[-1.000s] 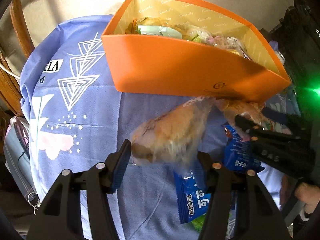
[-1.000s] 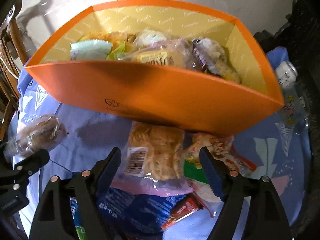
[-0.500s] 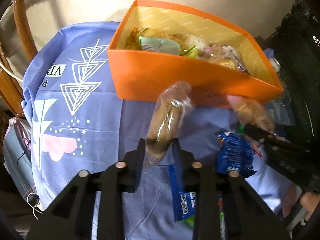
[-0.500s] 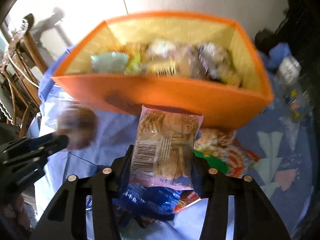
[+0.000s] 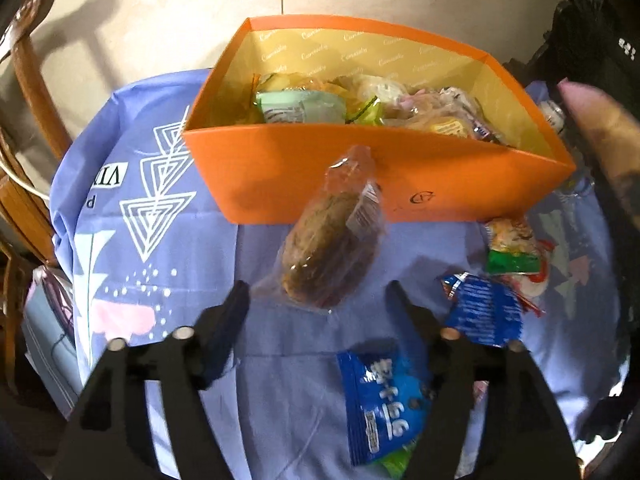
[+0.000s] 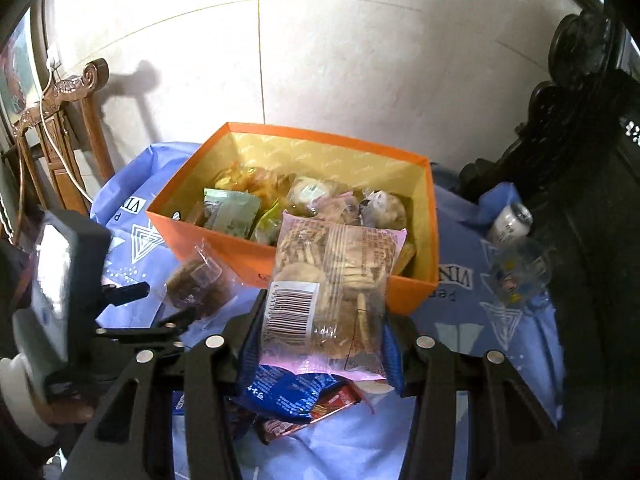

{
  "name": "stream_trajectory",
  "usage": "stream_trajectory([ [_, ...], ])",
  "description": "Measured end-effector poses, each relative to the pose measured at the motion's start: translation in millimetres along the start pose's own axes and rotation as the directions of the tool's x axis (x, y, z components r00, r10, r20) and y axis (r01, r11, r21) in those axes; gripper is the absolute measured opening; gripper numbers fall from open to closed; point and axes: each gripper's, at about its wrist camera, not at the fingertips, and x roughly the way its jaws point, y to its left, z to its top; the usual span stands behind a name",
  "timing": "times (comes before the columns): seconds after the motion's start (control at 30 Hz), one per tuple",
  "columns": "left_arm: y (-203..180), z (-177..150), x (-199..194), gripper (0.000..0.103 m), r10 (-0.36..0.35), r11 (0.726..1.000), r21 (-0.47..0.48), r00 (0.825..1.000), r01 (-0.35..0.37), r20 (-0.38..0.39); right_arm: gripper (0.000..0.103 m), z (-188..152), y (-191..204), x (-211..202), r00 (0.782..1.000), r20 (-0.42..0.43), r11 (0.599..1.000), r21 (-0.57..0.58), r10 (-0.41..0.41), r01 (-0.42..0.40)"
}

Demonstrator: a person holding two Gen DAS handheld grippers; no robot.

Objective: Organize snacks

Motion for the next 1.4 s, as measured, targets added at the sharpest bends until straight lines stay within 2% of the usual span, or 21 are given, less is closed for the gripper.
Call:
stream_trajectory([
  [0.17,-9,11,17,0.085,0.03,0.999,0.014,0.999,-0.03,0.032,0.05,2,-3,-11,0.999,0.011,0.999,-0.008,-0.046,0.047],
  [0.33,-18,23,24,0.086,0.022,1.0,0.016,0.998,-0.023,0.052,0.05,5,-6,-15,0.997,0.02,0.997,-0.011,-0.074,0.074],
  [0.37,-20,24,24,0.081,0.018,1.0,0.019,0.998,-0.019,0.056,0.05,6,-5,-16,0.997,0.022,0.997,-0.014,-0.072,0.073],
  [0.4,-22,26,23,0.055,0.011,1.0,0.025,0.998,-0.013,0.066,0.05,6,-6,-16,0.997,0.023,0.997,-0.015,-0.07,0.07],
  [0.43,-24,28,22,0.044,-0.008,0.999,0.039,0.998,0.006,0.062,0.05,6,-6,-16,0.997,0.024,0.998,-0.014,-0.068,0.068],
  [0.47,-25,30,23,0.035,-0.036,0.999,0.032,0.999,0.035,0.036,0.05,6,-7,-16,0.998,0.025,0.998,-0.013,-0.065,0.066],
  [0.5,-23,31,24,0.03,-0.057,0.998,0.01,0.998,0.056,0.014,0.05,7,-7,-16,0.998,0.024,0.998,-0.013,-0.063,0.064],
  [0.57,-23,29,22,0.025,-0.06,0.998,0.01,0.998,0.06,0.011,0.05,7,-9,-16,0.998,0.026,0.998,-0.012,-0.059,0.059],
  [0.6,-23,27,19,0.01,-0.044,0.999,0.012,0.999,0.044,0.009,0.05,8,-10,-16,0.998,0.027,0.998,-0.009,-0.054,0.054],
  [0.67,-23,25,14,0.01,-0.044,0.999,0.009,0.999,0.044,-0.007,0.05,9,-13,-17,0.998,0.031,0.999,-0.003,-0.05,0.05],
  [0.8,-30,18,-7,0.009,0.017,0.999,0.051,1.0,-0.017,0.001,0.05,10,-18,-18,0.999,0.034,0.999,0.007,-0.042,0.042],
  [0.9,-33,17,-26,0.004,0.043,0.997,0.059,0.999,-0.044,0.02,0.05,11,-20,-20,0.999,0.037,0.999,0.012,-0.037,0.036],
  [1.0,-38,18,-46,0.0,0.042,0.997,0.069,0.998,-0.045,0.047,0.05,12,-21,-23,0.999,0.045,1.0,0.017,-0.025,0.025],
  [1.23,-45,31,-88,0.0,0.043,0.994,0.092,0.989,-0.056,0.14,0.05,17,-21,-30,0.997,0.074,1.0,0.019,0.001,-0.002],
  [1.4,-44,41,-106,0.0,0.039,0.994,0.09,0.983,-0.055,0.178,0.05,24,-23,-30,0.996,0.093,1.0,0.023,0.016,-0.018],
])
